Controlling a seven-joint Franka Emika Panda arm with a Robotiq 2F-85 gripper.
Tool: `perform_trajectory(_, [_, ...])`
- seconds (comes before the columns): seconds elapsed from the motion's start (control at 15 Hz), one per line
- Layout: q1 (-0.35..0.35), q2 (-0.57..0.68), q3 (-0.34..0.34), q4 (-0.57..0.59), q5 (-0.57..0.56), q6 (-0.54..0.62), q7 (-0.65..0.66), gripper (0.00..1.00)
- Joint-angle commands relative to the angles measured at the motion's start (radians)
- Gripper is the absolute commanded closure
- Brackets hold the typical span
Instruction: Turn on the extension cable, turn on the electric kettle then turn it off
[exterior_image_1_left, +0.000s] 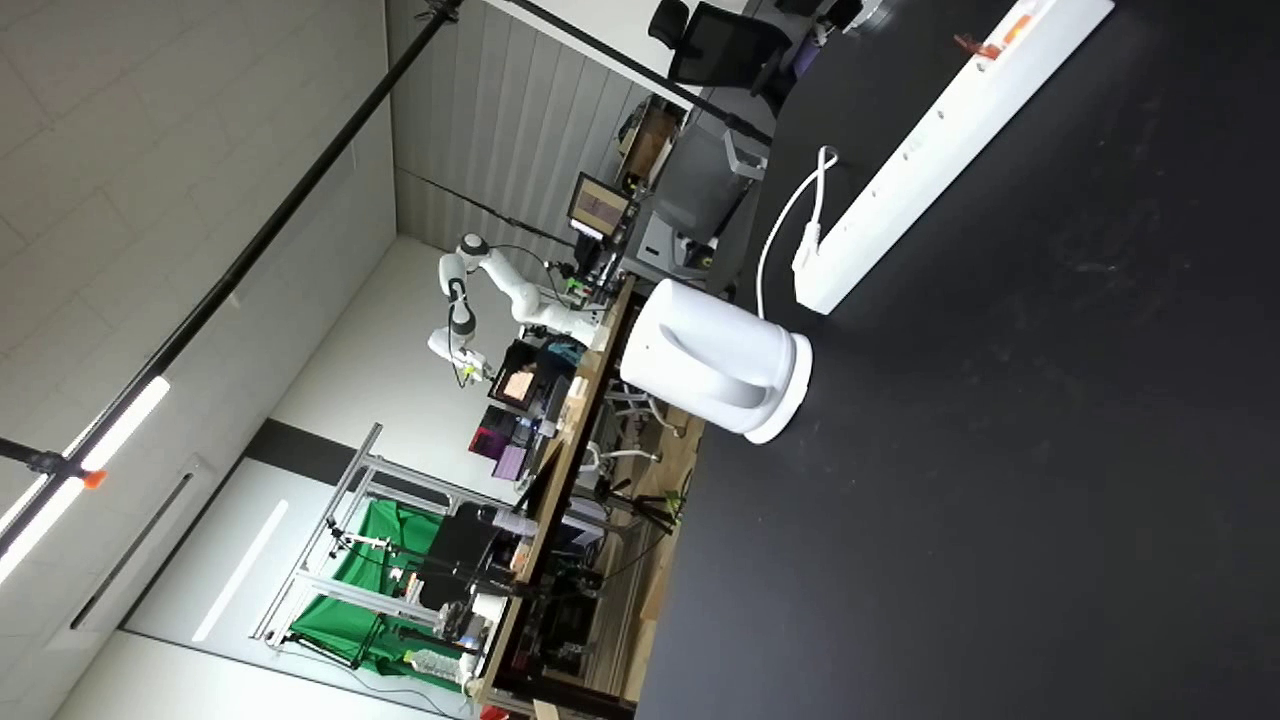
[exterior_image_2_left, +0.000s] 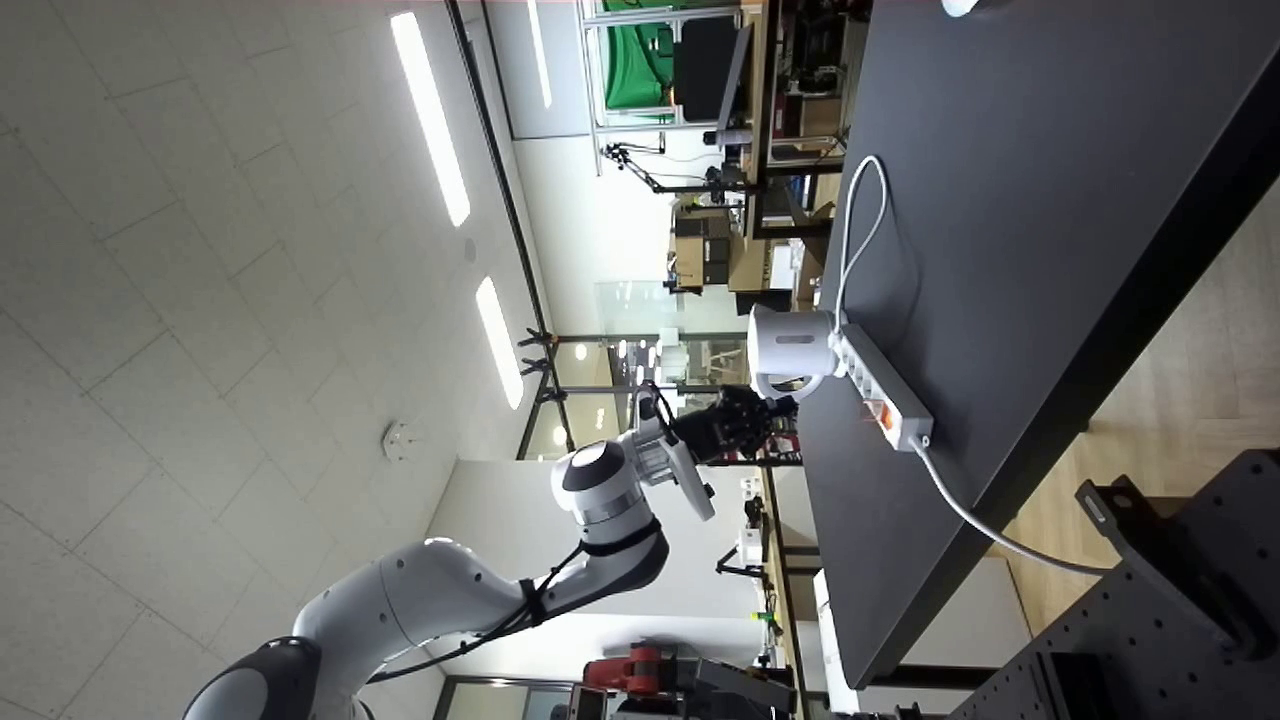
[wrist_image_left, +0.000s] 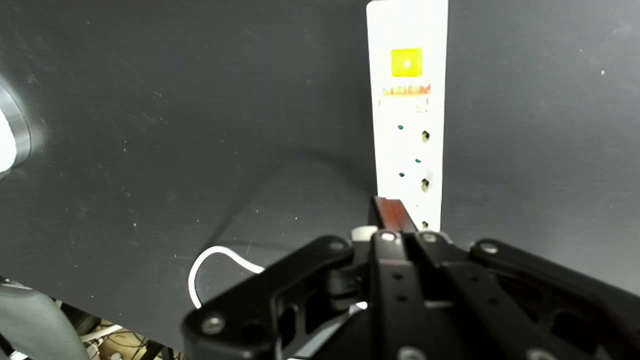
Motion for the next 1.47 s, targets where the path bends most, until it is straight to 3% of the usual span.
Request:
perform_trajectory(0.0, [0.001,0.025,0.0,0.045,0.012,0.054,0.007,1.0])
perform_trajectory(0.53, [0.035,0.142,0.026,0.263,-0.053,0.051,0.094,1.0])
perform_trajectory(1.13, [0.127,0.296,0.068,0.624,0.004,-0.178,0.071,1.0])
perform_trajectory(1.2, [0.25,0.301,-0.047,0.654,0.053,-0.187,0.039,1.0])
perform_trajectory(1.4, [0.341,0.34,-0.103,0.745,0.103,-0.24,0.02,1.0])
